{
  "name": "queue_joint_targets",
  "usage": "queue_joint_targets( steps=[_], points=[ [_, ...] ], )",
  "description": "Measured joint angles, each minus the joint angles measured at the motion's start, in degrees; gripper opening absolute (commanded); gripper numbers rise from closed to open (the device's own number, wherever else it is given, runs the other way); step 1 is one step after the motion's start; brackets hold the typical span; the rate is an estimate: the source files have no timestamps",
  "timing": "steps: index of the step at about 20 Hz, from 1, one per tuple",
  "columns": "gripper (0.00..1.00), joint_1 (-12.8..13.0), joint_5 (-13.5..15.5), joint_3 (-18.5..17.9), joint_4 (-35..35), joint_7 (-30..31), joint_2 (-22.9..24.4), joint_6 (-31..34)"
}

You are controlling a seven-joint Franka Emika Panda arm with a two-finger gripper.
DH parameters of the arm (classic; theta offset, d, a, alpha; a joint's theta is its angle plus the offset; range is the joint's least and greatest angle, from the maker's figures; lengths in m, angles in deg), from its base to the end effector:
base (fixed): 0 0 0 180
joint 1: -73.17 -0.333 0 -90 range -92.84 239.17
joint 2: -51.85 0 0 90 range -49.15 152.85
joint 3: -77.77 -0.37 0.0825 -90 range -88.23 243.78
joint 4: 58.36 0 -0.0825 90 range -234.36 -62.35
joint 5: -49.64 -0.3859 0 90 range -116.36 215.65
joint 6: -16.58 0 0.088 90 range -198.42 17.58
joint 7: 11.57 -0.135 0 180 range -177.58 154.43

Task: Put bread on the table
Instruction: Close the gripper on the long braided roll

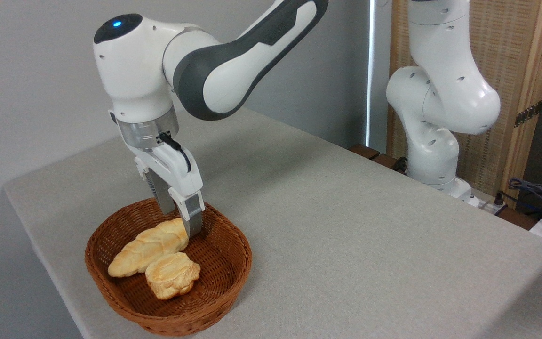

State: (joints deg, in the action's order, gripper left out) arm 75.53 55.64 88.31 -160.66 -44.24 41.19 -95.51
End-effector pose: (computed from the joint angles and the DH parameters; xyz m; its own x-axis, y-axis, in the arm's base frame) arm 0.6064 -0.1419 0.4731 0.7312 -0.6798 0.0572 -0.6811 -0.7227 0.1177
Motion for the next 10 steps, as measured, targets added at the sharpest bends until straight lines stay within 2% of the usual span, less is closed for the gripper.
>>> queue_joint_targets(
  steps=[10],
  points=[
    [1.00, 0.00, 0.00, 0.03, -0.28, -2.41, -2.05, -5.83]
  ],
)
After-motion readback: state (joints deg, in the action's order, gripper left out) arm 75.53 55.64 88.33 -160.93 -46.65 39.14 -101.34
